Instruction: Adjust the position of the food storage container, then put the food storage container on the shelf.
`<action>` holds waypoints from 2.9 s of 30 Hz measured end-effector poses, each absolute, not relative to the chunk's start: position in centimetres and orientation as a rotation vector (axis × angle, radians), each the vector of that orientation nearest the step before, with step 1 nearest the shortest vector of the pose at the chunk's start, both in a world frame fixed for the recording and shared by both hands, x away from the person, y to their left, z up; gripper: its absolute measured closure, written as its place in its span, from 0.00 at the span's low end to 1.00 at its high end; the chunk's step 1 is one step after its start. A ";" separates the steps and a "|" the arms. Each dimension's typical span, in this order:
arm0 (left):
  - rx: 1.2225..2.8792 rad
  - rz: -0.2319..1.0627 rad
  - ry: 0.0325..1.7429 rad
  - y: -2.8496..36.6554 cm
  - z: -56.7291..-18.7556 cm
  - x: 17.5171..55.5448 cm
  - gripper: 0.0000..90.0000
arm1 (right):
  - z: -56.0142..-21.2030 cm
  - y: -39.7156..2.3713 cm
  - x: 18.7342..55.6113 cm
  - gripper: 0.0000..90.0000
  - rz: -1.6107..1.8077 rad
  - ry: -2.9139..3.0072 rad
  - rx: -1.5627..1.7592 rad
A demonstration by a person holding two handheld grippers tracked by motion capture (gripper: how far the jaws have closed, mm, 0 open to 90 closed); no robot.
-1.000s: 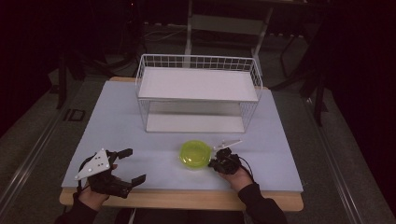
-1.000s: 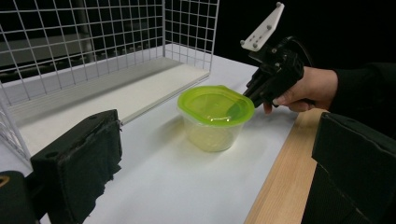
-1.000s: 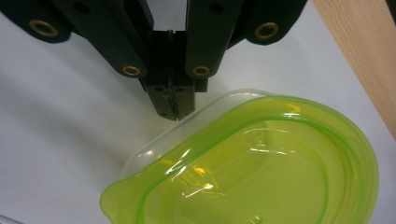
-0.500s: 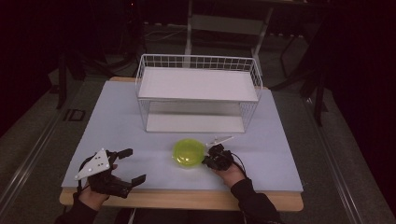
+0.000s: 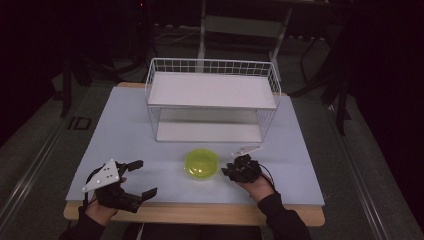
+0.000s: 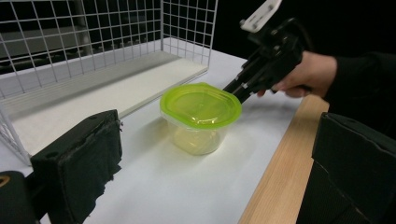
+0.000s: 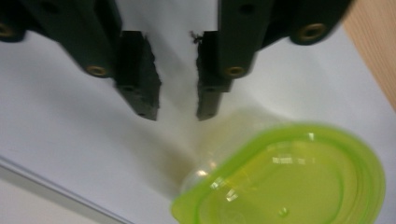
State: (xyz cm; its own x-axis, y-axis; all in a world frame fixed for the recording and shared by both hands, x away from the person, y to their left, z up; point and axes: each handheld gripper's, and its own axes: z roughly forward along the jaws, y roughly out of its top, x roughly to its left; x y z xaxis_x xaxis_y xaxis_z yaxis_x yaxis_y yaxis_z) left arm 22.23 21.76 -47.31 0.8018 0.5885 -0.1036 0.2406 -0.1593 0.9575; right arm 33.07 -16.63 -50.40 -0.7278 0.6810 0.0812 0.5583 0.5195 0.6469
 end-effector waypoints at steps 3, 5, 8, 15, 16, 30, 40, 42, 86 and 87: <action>1.758 0.328 0.648 21.4 -47.3 22.2 0.03 | -49.5 -17.5 32.0 0.54 0.980 2.542 1.003; 1.765 0.306 0.653 21.1 -47.2 22.3 0.03 | -48.8 -18.2 31.2 0.39 1.032 2.494 1.004; 1.769 0.297 0.653 20.7 -46.9 22.4 0.03 | -48.0 -18.8 30.1 0.21 1.092 2.455 0.991; 1.773 0.213 0.671 19.9 -46.3 23.5 0.03 | -45.7 -19.2 27.9 0.20 1.156 2.375 0.893; 1.786 0.216 0.667 19.7 -46.2 23.6 0.03 | -45.4 -19.2 27.8 0.23 1.164 2.380 0.867; 1.848 0.159 0.700 17.8 -44.7 26.9 0.04 | -43.4 -17.1 28.5 0.15 1.181 2.382 0.880; 1.851 0.107 0.869 16.0 -45.5 29.7 0.11 | -44.0 -16.3 31.0 0.17 1.261 2.345 1.068; 1.850 0.070 0.927 15.7 -46.1 30.2 0.15 | -44.2 -16.1 31.3 0.21 1.241 2.350 1.083; 1.857 -0.224 1.237 13.0 -49.9 30.9 0.90 | -46.7 -14.0 32.0 0.88 1.207 2.512 1.254; 1.859 -0.227 1.233 13.0 -49.7 30.9 0.90 | -46.5 -14.0 32.0 0.89 1.212 2.508 1.247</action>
